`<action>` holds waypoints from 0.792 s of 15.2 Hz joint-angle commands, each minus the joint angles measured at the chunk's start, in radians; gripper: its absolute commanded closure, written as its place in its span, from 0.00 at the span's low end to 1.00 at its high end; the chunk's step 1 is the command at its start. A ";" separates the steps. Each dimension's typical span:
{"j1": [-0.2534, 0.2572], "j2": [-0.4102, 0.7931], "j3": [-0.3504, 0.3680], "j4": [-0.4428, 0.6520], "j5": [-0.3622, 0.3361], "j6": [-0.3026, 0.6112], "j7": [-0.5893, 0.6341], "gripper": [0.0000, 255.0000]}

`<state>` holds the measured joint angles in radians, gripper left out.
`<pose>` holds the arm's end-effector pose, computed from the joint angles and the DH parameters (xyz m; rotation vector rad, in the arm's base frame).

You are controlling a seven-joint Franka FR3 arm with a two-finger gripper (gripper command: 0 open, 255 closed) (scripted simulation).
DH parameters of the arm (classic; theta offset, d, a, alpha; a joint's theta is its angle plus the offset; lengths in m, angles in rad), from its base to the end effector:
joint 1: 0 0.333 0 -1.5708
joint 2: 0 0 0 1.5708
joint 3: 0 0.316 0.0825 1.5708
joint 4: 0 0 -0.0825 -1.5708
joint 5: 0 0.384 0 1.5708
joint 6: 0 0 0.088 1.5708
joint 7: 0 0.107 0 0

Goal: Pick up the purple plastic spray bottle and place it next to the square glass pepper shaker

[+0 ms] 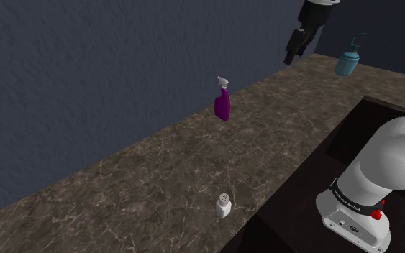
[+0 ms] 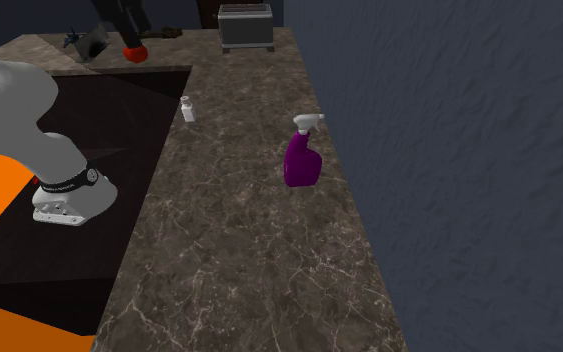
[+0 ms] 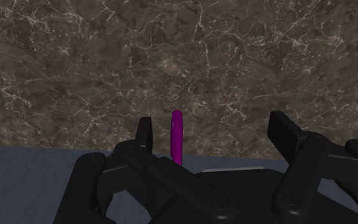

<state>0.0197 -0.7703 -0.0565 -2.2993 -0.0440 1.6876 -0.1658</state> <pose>0.3230 -0.0224 0.6234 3.1046 0.2231 0.2443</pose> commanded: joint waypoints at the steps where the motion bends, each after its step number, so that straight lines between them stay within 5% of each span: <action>1: 0.000 0.000 0.000 0.000 0.000 0.000 0.000 0.00; 12: 0.000 0.389 0.021 0.114 0.016 0.252 0.085 0.00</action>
<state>0.0205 -0.4199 -0.0357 -2.2055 -0.0289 1.9218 -0.0874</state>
